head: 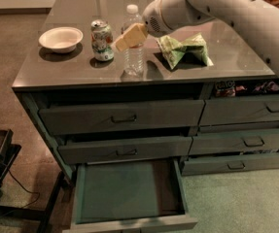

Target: Place water bottle into bottom drawer

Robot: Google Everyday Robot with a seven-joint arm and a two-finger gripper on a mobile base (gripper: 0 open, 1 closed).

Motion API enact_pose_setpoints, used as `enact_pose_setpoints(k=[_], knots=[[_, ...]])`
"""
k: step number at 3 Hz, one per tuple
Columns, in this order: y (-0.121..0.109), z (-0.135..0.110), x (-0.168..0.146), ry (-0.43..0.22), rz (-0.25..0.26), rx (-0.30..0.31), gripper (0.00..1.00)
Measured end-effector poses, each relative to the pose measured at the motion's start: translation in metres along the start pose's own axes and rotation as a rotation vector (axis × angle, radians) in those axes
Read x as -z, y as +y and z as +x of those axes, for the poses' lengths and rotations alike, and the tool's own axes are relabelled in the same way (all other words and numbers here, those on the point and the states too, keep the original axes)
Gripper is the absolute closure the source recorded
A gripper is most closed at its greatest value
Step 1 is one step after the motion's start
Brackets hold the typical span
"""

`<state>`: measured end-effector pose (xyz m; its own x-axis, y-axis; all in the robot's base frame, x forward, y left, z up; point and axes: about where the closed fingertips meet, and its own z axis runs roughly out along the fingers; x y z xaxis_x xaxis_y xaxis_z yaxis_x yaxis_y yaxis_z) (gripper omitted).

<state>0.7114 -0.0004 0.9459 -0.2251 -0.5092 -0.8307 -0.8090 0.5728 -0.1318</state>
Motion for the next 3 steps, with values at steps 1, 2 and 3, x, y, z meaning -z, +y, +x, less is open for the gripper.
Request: enact_pose_setpoints(k=[1, 2, 3], knots=[[0.0099, -0.0024, -0.0074, -0.013, -0.052, -0.012, 0.00], [0.0103, -0.0026, -0.0077, -0.014, -0.053, -0.013, 0.18], [0.0104, -0.0026, -0.0077, -0.014, -0.053, -0.013, 0.42]])
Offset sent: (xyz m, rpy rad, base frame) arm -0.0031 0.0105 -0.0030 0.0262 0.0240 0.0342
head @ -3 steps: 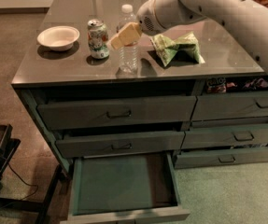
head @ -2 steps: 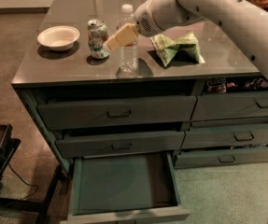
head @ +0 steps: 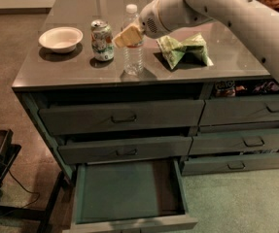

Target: Place water bottle into bottom drawer

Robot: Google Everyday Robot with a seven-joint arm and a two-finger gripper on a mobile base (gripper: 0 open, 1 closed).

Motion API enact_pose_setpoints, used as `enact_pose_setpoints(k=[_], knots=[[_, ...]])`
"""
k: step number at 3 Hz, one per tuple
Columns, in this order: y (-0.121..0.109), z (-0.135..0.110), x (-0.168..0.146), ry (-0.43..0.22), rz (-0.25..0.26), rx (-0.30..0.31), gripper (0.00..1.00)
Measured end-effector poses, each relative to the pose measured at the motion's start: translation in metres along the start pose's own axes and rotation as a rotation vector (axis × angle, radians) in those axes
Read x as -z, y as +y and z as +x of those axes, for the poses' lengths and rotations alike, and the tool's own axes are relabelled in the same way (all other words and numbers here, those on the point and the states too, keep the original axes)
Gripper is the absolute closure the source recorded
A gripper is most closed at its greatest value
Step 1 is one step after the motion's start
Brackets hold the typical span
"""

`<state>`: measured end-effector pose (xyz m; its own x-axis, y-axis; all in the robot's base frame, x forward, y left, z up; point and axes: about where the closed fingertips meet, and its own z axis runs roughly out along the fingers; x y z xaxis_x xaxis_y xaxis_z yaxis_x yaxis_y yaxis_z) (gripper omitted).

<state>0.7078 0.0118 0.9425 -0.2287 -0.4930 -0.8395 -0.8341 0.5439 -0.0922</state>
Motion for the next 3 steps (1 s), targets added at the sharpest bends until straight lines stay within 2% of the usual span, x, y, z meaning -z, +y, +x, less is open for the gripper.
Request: enact_pose_setpoints(k=[2, 3], knots=[[0.0000, 0.0000, 0.0000, 0.000, 0.000, 0.000, 0.87], [0.0003, 0.0000, -0.0003, 0.000, -0.001, 0.000, 1.00]])
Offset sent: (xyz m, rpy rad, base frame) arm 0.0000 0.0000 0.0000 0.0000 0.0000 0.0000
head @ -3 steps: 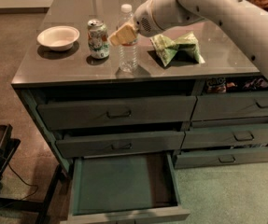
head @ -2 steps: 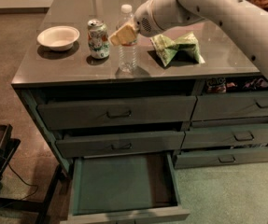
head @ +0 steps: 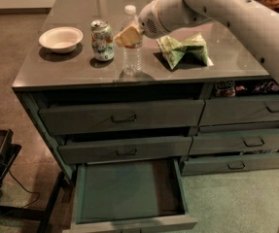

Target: Place water bottle into bottom drawer

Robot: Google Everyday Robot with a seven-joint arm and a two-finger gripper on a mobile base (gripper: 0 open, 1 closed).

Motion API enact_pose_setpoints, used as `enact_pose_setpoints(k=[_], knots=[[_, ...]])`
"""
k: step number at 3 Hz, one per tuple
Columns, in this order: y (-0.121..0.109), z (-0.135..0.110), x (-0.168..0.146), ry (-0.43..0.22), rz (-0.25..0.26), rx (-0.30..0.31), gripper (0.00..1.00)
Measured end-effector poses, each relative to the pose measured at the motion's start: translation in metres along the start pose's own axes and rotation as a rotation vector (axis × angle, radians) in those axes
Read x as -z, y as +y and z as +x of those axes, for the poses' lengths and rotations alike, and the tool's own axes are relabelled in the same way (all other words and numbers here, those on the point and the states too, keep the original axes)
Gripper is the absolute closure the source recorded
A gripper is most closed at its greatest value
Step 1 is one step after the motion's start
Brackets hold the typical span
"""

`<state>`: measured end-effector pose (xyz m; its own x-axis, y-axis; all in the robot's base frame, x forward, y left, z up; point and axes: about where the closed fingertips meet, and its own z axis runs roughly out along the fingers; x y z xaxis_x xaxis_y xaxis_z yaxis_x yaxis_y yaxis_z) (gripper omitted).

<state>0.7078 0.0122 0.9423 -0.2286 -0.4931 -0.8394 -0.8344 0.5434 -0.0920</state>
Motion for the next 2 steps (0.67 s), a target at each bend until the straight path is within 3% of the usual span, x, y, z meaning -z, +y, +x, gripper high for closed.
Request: enact_pose_setpoints(k=[1, 2], knots=[[0.000, 0.000, 0.000, 0.000, 0.000, 0.000, 1.00], [0.011, -0.001, 0.006, -0.009, -0.033, 0.023, 1.00]])
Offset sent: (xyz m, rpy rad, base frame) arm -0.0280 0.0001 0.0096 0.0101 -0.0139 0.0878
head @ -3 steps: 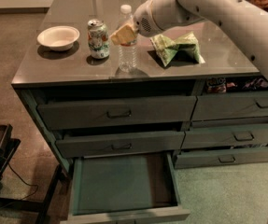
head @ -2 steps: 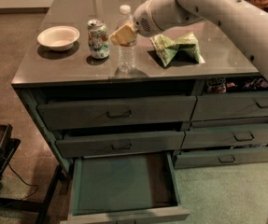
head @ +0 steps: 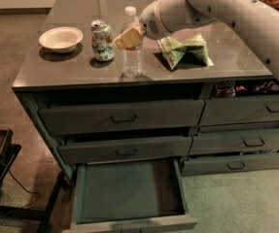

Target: Place water bottle into bottom drawer

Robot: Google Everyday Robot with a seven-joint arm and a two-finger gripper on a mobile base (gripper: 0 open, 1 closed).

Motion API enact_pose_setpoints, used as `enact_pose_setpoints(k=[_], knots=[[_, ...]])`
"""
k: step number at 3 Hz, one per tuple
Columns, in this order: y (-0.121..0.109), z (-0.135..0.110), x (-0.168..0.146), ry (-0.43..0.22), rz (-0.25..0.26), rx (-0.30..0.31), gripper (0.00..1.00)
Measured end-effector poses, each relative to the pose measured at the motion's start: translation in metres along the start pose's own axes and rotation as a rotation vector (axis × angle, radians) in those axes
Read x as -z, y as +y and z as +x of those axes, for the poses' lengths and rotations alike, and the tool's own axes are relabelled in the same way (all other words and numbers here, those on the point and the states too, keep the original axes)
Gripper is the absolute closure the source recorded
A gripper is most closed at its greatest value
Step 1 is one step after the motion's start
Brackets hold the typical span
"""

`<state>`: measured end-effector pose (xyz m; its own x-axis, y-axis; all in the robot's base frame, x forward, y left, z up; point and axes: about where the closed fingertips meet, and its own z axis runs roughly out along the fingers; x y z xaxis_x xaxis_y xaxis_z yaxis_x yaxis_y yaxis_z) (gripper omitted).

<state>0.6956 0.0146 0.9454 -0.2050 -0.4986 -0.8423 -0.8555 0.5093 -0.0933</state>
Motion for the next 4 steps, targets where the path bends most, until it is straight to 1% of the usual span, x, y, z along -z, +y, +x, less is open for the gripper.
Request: enact_pose_setpoints(k=[1, 2, 3, 4], knots=[[0.030, -0.001, 0.021, -0.025, -0.055, 0.044, 1.00], [0.072, -0.003, 0.060, -0.070, -0.146, 0.085, 1.00], [0.072, -0.003, 0.060, -0.070, -0.146, 0.085, 1.00], [0.089, 0.007, 0.067, -0.054, -0.171, 0.088, 1.00]])
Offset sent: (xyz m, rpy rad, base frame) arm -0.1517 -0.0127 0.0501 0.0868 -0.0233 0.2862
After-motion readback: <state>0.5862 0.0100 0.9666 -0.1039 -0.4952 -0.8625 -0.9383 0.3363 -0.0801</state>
